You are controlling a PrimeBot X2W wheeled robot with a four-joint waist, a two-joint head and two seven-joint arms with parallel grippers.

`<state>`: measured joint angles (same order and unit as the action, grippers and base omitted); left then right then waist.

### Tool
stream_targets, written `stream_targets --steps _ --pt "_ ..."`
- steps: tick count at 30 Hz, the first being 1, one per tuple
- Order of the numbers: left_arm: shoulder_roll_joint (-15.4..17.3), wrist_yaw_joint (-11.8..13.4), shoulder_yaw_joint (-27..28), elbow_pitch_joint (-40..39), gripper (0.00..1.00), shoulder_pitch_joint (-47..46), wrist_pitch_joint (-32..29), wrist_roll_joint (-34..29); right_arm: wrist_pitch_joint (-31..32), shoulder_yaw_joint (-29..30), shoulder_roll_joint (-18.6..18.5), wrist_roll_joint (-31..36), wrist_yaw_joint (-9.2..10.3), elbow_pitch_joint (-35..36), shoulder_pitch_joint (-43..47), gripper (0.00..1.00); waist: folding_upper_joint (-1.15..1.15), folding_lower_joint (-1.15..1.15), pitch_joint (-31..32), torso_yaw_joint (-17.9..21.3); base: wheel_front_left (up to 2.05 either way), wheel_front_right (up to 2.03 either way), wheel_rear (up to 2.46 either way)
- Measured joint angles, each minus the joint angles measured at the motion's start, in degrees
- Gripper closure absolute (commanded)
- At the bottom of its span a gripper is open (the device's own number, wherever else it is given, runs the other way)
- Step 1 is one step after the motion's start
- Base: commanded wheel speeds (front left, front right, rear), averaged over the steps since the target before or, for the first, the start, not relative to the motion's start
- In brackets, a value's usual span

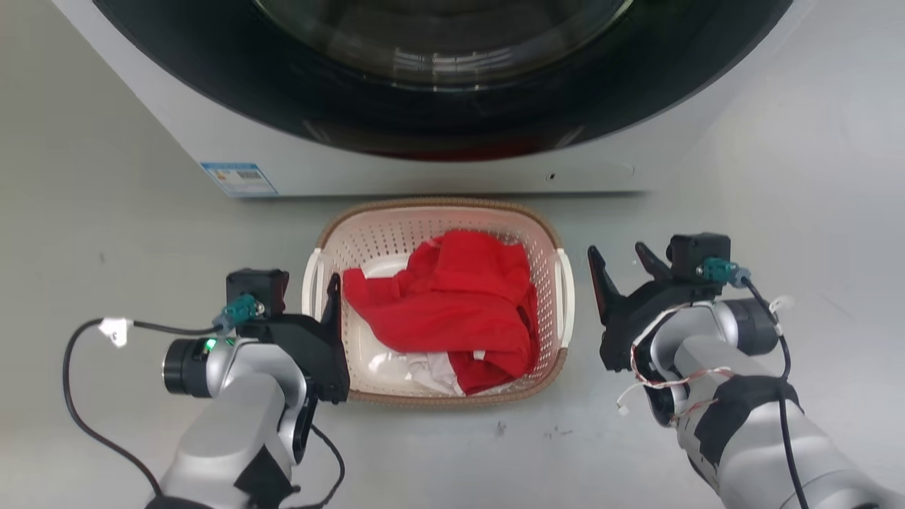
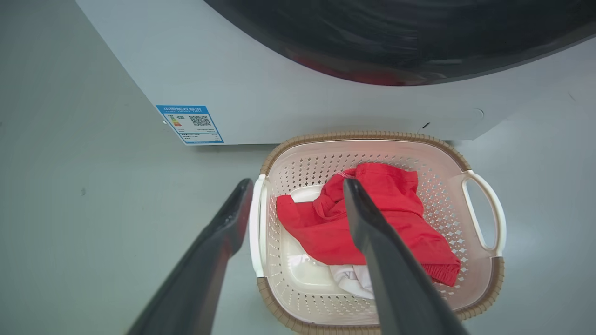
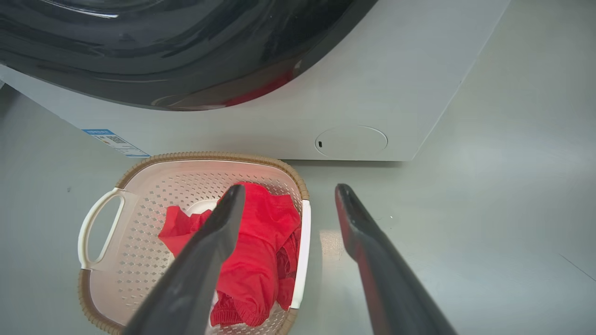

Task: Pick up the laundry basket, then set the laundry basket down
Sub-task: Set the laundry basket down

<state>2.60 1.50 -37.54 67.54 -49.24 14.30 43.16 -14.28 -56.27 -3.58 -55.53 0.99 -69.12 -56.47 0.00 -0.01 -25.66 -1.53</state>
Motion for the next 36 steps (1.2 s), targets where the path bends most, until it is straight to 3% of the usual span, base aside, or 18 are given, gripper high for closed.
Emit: stream_targets --steps 8,17,28,36 --pt "0.7 0.6 1.2 -5.0 0.0 6.2 0.0 -1.2 0.0 2.4 0.0 0.0 0.12 2.6 6.9 0.0 0.0 0.0 6.8 0.4 0.0 0.0 0.0" --pt "2.4 2.3 2.8 -11.2 0.0 15.5 0.0 -3.7 0.0 6.2 -0.2 0.2 1.6 7.1 16.9 0.0 0.0 0.0 14.4 0.8 0.0 0.0 0.0" --pt "4.7 4.2 6.2 -20.4 0.0 27.2 0.0 -6.1 0.0 12.8 -2.0 3.5 4.57 17.3 27.3 0.0 0.0 0.0 21.4 1.8 0.0 0.0 0.0" --pt "5.6 5.1 9.0 -28.4 0.0 34.7 0.0 -8.9 0.0 17.4 -3.3 9.0 5.63 26.9 35.9 0.0 0.0 0.0 25.1 2.5 0.0 0.0 0.0"
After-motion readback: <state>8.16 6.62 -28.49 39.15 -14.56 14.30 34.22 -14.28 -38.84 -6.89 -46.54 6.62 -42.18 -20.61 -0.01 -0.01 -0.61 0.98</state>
